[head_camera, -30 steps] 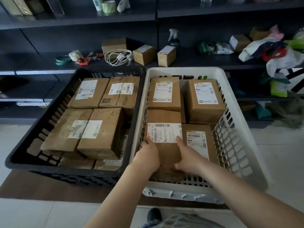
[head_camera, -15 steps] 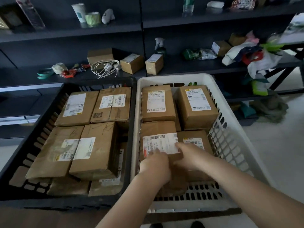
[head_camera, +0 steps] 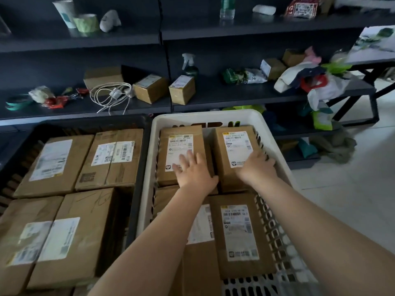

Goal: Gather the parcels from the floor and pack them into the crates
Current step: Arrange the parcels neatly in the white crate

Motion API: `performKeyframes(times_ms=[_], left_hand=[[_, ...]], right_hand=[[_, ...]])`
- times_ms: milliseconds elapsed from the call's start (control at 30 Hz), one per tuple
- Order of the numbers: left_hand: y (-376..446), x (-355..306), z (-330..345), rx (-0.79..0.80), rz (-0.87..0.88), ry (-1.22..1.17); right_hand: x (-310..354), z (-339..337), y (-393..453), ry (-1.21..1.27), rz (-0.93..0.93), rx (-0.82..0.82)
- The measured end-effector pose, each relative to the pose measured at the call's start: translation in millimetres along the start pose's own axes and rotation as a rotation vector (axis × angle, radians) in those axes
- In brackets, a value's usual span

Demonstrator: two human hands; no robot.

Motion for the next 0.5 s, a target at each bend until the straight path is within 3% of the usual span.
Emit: performKeyframes(times_ms=[233,400,500], left_hand=[[21.0,22.7,13.5,-0.078,0.078,-0.134],[18.7,25.4,15.5,-0.055,0.113,-0.135],[21.5,34.3,10.2,-0.013,0.022,-0.191]], right_hand=[[-7.7,17.8,13.6,0.313,-0.036,0.025],[-10.8,17.6,14.5,0.304,-0.132,0.014],[-15.3,12.4,20.3,0.532,-0.042,0.001]])
Point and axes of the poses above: each hand's wrist, its own y-axis towards the middle knuckle, its own z-axis out of the palm, x = y × z, the point moved 3 cm from there along y, towards the middle knuckle, and after that the axes turned 9 degrees about -x, right-handed, at the moved point
